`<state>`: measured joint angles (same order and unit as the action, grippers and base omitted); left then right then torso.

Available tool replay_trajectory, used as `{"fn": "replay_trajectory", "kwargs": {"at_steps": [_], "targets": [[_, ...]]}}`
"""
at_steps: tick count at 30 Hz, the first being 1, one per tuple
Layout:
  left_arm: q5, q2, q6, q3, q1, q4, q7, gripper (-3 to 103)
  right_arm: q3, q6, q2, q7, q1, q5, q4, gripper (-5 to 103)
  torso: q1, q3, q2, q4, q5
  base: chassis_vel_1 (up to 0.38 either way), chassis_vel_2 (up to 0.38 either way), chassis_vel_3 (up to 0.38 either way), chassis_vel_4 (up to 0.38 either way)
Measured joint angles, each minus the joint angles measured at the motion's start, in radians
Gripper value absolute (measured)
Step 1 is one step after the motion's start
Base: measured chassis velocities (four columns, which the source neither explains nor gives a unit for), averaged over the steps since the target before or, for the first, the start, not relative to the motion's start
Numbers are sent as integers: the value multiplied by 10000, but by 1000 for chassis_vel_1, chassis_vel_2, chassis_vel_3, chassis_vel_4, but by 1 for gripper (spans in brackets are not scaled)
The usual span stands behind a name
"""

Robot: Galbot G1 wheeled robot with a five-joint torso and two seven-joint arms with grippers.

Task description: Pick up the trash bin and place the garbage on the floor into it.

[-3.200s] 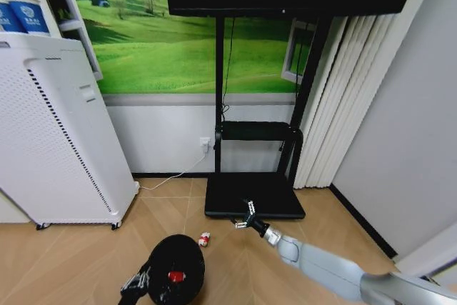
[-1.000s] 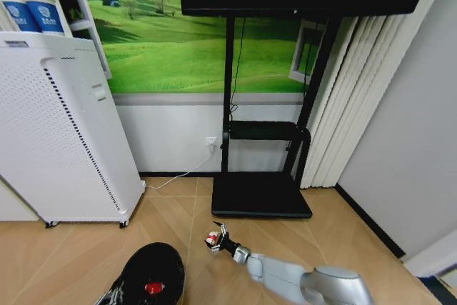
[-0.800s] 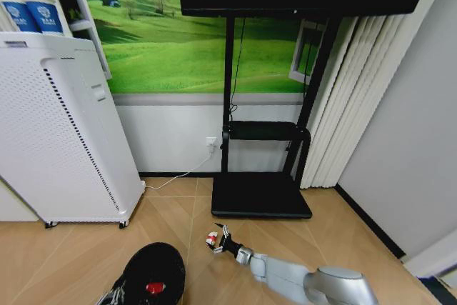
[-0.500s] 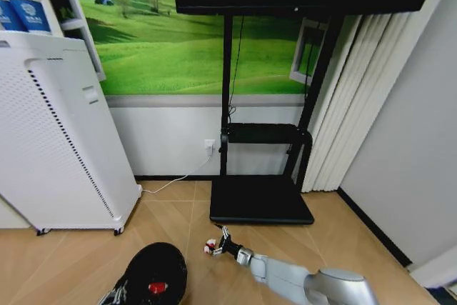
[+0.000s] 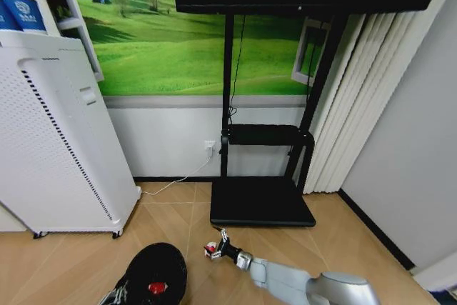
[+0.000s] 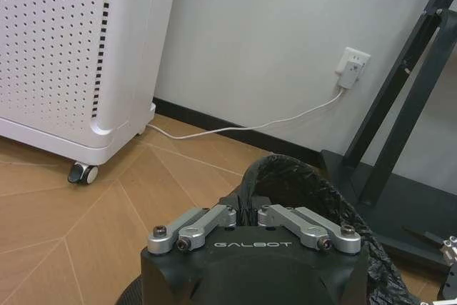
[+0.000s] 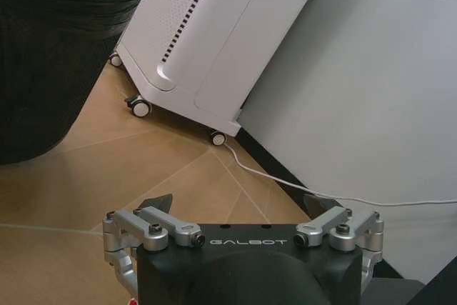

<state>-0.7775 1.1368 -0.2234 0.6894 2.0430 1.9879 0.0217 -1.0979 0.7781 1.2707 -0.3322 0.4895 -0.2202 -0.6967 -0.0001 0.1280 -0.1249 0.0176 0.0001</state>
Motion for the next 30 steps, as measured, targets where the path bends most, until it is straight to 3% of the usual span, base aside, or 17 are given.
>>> {"fn": "replay_trajectory", "kwargs": {"at_steps": [6,13,20,30], "targets": [[0,21,-12,-23,-1,-26,9,7,-255,-80,238,121,16,-191,311,100,1,0,0,-1,0,0,0,0,0],[-117,25,-56,15,-45,-148,41,7,-920,-575,1057,285,34,-1291,1457,100,0,0,0,-1,-3,0,0,0,0],[-227,-24,-86,48,-123,-246,59,7,-837,-761,1509,9,145,-965,2302,100,0,1,0,-3,-2,0,0,0,0],[-272,-23,-91,-46,-239,-368,57,7,-778,-753,1362,-3,274,-517,2301,100,0,1,0,-2,0,0,0,0,0]]}}
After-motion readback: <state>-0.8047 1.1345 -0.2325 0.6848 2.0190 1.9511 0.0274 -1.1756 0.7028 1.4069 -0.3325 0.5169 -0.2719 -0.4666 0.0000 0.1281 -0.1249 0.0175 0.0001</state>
